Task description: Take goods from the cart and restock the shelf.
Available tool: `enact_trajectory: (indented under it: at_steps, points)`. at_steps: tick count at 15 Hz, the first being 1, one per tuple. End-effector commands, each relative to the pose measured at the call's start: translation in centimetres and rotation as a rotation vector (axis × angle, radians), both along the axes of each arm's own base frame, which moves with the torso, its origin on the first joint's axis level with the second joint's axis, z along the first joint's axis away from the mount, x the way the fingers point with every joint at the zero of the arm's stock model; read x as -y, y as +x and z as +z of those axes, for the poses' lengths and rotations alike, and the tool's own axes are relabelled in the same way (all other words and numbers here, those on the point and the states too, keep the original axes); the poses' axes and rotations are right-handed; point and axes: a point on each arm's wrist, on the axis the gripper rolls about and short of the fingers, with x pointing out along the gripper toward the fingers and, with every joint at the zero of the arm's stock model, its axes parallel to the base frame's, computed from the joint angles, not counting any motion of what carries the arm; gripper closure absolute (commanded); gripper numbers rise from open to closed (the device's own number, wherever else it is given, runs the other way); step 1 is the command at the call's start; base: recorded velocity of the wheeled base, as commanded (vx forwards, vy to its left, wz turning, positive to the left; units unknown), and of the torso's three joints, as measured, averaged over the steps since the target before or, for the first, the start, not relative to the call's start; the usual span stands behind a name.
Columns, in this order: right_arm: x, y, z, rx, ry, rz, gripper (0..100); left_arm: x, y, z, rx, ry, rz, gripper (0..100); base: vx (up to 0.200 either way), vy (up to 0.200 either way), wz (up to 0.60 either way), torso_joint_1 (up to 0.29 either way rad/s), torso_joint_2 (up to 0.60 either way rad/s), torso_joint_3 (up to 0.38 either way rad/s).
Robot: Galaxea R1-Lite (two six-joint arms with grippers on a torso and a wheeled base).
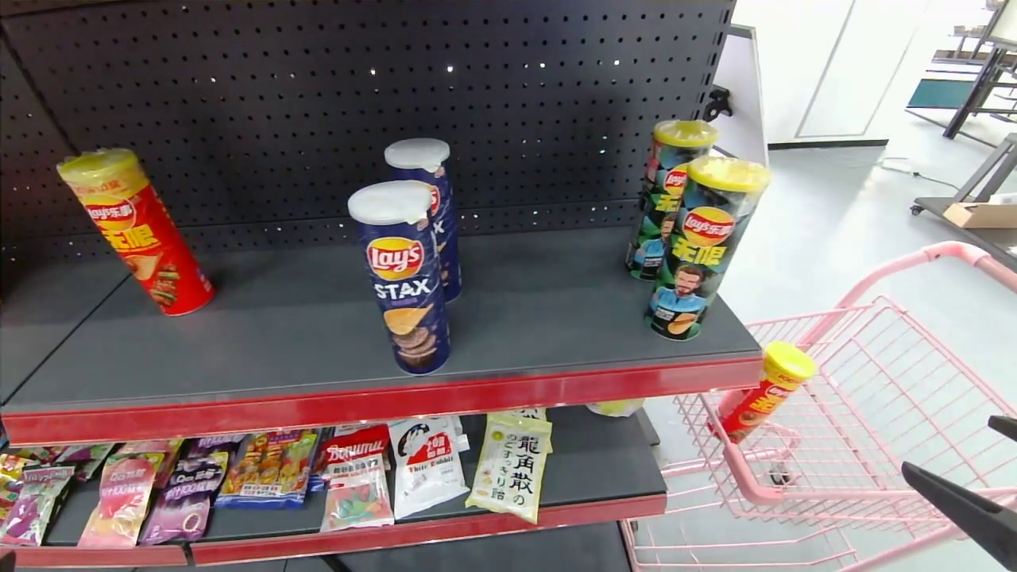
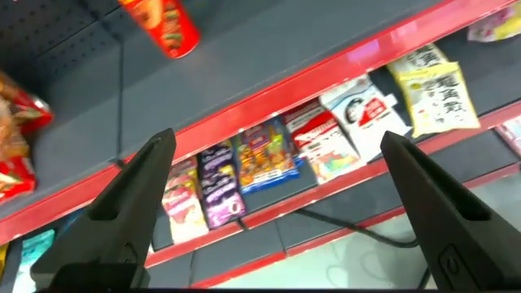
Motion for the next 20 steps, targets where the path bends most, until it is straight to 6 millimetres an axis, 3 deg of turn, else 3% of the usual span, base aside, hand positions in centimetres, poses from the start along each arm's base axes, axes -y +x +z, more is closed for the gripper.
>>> enact_trajectory:
  at_steps: [1, 6, 10, 16, 20]
  points:
    - [-0.02, 0.24, -0.04, -0.010, -0.001, 0.001, 0, 0.04, 0.08, 0.01, -0.003, 0.001, 0.000, 0, 0.000, -0.200, 0.00, 0.002, 0.00, 0.002]
    - [-0.03, 0.36, -0.03, -0.013, -0.001, 0.001, 0, 0.06, 0.12, -0.21, -0.011, 0.005, 0.000, 0, 0.000, -0.200, 0.00, 0.004, 0.00, 0.000]
    - [-0.03, 0.32, -0.07, -0.014, -0.002, 0.001, 0, 0.00, -0.17, -0.36, 0.009, -0.007, -0.043, 0, 0.000, 0.000, 0.00, 0.000, 0.00, 0.000]
    - [-0.03, 0.31, -0.35, -0.025, -0.002, 0.001, 0, 0.01, -0.37, -0.58, 0.015, -0.018, -0.091, 0, 0.000, 0.000, -0.60, 0.002, 0.00, 0.004]
    - [0.11, 0.44, -0.47, -0.032, -0.020, -0.019, 0, 0.02, -0.37, -0.57, 0.016, -0.019, -0.092, 0, 0.000, 0.000, 0.00, 0.000, 0.00, 0.000]
